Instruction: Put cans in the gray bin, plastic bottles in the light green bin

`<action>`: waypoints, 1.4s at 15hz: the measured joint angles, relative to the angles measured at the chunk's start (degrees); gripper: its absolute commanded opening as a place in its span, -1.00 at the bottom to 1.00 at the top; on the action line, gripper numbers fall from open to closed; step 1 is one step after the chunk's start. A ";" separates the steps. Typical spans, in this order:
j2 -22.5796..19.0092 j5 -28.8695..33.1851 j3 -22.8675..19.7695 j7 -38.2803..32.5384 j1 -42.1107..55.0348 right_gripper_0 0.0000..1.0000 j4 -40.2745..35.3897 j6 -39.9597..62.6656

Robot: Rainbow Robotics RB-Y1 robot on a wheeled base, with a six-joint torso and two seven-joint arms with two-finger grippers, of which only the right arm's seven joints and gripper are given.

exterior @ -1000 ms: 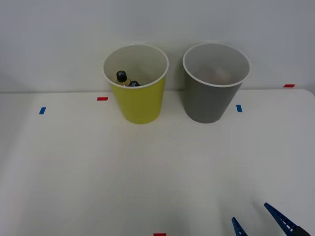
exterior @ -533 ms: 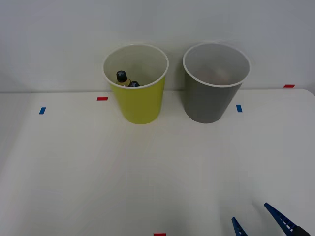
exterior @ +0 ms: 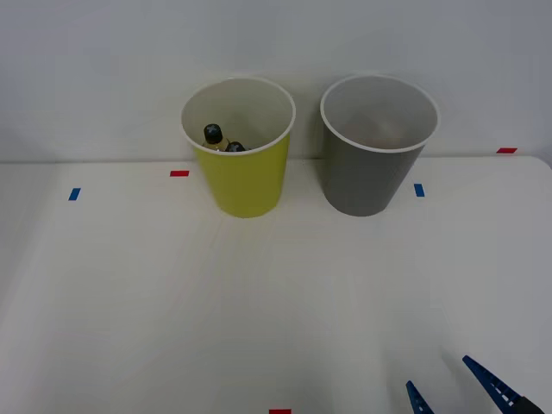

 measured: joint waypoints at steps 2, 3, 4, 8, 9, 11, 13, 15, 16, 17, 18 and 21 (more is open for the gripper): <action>0.00 0.00 0.00 0.00 0.00 1.00 0.00 0.00; 0.00 0.00 0.00 0.00 0.00 1.00 0.00 0.00; 0.00 0.00 0.00 0.00 0.00 1.00 0.00 0.00; 0.00 0.00 0.00 0.00 0.00 1.00 0.00 0.00; 0.00 0.00 0.00 0.00 0.00 1.00 0.00 0.00; 0.00 0.00 0.00 0.00 0.00 1.00 0.00 0.00; 0.00 0.00 0.00 0.00 0.00 1.00 0.00 0.00; 0.00 0.00 0.00 0.00 0.00 1.00 0.00 0.00; 0.00 0.00 0.00 0.00 0.00 1.00 0.00 0.00; 0.00 -0.01 0.00 0.00 0.00 1.00 0.00 0.00; 0.00 -0.01 0.00 0.00 0.00 1.00 0.00 0.00; 0.00 -0.01 0.00 0.00 0.00 1.00 0.00 0.00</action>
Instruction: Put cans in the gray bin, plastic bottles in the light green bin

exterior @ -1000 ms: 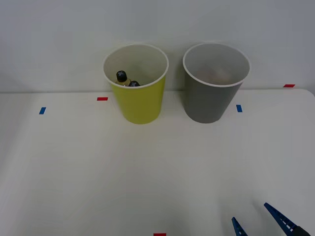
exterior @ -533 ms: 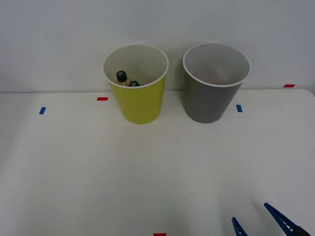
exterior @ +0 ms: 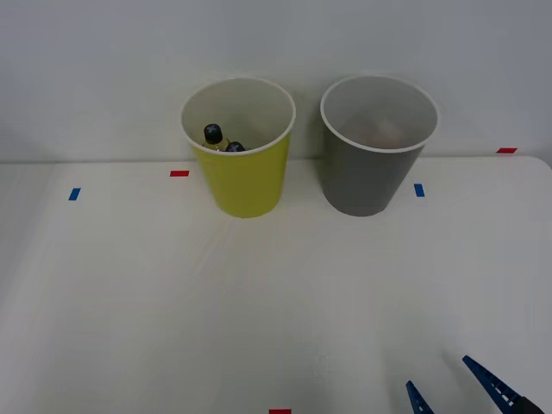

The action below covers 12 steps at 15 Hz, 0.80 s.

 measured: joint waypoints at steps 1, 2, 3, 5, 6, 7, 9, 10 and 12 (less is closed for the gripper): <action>0.00 0.00 0.00 0.00 0.00 1.00 0.00 0.00; 0.00 0.00 0.00 0.00 0.00 1.00 0.00 0.00; 0.00 0.00 0.00 0.00 0.00 1.00 0.00 0.00; 0.00 0.00 0.00 0.00 0.00 1.00 0.00 0.00; 0.00 0.00 0.00 0.00 0.00 1.00 0.00 0.00; 0.00 0.00 0.00 0.00 0.00 1.00 0.00 0.00; 0.00 0.00 0.00 0.00 0.00 1.00 0.00 0.00; 0.00 0.00 0.00 0.00 0.00 1.00 0.00 0.00; 0.00 0.00 0.00 0.00 0.00 1.00 0.00 0.00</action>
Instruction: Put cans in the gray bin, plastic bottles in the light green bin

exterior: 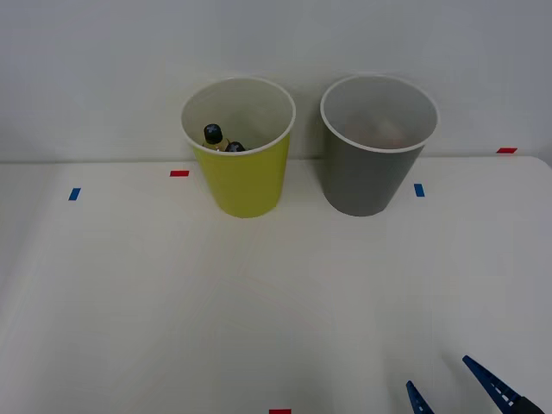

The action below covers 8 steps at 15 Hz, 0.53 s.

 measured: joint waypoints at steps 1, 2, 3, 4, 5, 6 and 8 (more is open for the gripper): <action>0.00 0.00 0.00 0.00 0.00 1.00 0.00 0.00; 0.00 0.00 0.00 0.00 0.00 1.00 0.00 0.00; 0.00 0.00 0.00 0.00 0.00 1.00 0.00 0.00; 0.00 0.00 0.00 0.00 0.00 1.00 0.00 0.00; 0.00 0.00 0.00 0.00 0.00 1.00 0.00 0.00; 0.00 0.00 0.00 0.00 0.00 1.00 0.00 0.00; 0.00 0.00 0.00 0.00 0.00 1.00 0.00 0.00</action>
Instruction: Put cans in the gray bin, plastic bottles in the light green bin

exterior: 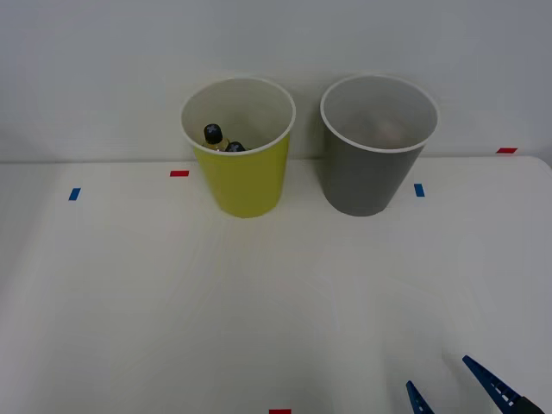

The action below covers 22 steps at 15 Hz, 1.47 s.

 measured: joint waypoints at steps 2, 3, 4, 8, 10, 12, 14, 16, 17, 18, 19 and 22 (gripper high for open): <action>0.00 0.00 0.00 0.00 0.00 1.00 0.00 0.00; 0.00 0.00 0.00 0.00 0.00 1.00 0.00 0.00; 0.00 0.00 0.00 0.00 0.00 1.00 0.00 0.00; 0.00 0.00 0.00 0.00 0.00 1.00 0.00 0.00; 0.00 0.00 0.00 0.00 0.00 1.00 0.00 0.00; 0.00 0.00 0.00 0.00 0.00 1.00 0.00 0.00; 0.00 0.00 0.00 0.00 0.00 1.00 0.00 0.00; 0.00 0.00 0.00 0.00 0.00 1.00 0.00 0.00; 0.00 0.00 0.00 0.00 0.00 1.00 0.00 0.00; 0.00 0.00 0.00 0.00 0.00 1.00 0.00 0.00; 0.00 0.00 0.00 0.00 0.00 1.00 0.00 0.00; 0.00 0.00 0.00 0.00 0.00 1.00 0.00 0.00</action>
